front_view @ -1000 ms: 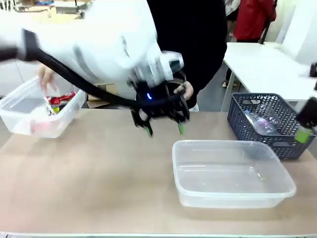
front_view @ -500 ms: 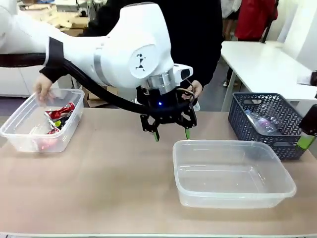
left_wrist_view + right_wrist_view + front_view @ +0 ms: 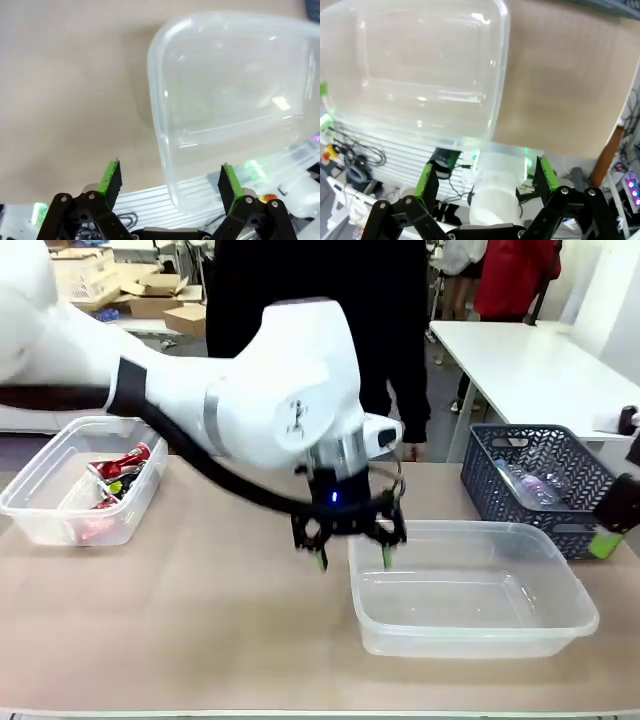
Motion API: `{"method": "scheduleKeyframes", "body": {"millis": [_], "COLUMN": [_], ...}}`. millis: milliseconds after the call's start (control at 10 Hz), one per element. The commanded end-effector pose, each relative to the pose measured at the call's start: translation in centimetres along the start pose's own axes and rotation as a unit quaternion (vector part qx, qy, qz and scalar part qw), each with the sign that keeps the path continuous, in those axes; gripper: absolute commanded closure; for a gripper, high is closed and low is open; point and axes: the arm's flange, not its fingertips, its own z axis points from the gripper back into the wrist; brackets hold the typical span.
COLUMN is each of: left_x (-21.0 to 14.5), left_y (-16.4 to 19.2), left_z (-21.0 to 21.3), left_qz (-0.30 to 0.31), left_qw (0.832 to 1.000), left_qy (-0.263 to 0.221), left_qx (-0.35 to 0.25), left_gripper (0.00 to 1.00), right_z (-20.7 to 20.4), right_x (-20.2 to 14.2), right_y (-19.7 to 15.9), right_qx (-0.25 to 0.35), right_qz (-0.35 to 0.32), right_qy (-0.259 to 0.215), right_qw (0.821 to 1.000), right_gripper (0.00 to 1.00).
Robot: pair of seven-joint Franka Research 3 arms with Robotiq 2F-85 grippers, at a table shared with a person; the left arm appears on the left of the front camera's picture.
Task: Sort the waste into each basket.
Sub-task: Pick up the Organizing box on the right side of the table and lift it.
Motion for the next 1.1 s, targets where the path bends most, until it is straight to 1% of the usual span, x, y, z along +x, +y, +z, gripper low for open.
{"method": "scheduleKeyframes", "body": {"millis": [0, 100, 200, 300, 400, 500, 700, 1000], "left_x": [-1.8, -2.1, -1.9, -1.4, -0.9, -0.7, -0.1, 0.6], "left_y": [0.0, 0.4, 0.8, 0.9, 1.1, 1.2, 1.3, 1.5], "left_z": [-2.2, -3.0, -4.0, -4.8, -5.8, -6.1, -6.0, -5.9], "left_qz": [0.015, 0.018, 0.036, 0.041, 0.044, 0.045, 0.047, 0.039], "left_qw": [0.999, 0.999, 0.998, 0.998, 0.998, 0.998, 0.997, 0.997], "left_qy": [0.000, 0.009, 0.004, 0.003, -0.004, -0.015, -0.048, -0.062], "left_qx": [0.034, 0.036, 0.057, 0.057, 0.050, 0.046, 0.038, 0.029], "left_gripper": [0.00, 0.00, 0.00, 0.00, 0.00, 0.00, 0.00, 0.00], "right_z": [-6.2, -8.9, -11.1, -12.8, -14.5, -15.2, -16.5, -18.6], "right_x": [0.1, 0.5, 0.7, 0.7, 0.5, 0.1, -1.0, -1.6], "right_y": [-0.9, -0.8, -0.7, -0.7, -0.3, 0.1, 0.2, 0.1], "right_qx": [0.014, 0.026, 0.017, 0.010, 0.007, -0.011, -0.036, -0.028], "right_qz": [-0.023, -0.033, -0.059, -0.089, -0.109, -0.128, -0.142, -0.155], "right_qy": [-0.011, -0.009, -0.012, -0.013, -0.002, -0.001, 0.020, 0.037], "right_qw": [1.000, 0.999, 0.998, 0.996, 0.994, 0.992, 0.989, 0.987], "right_gripper": [0.00, 0.00, 0.00, 0.00, 0.00, 0.00, 0.00, 0.00]}}
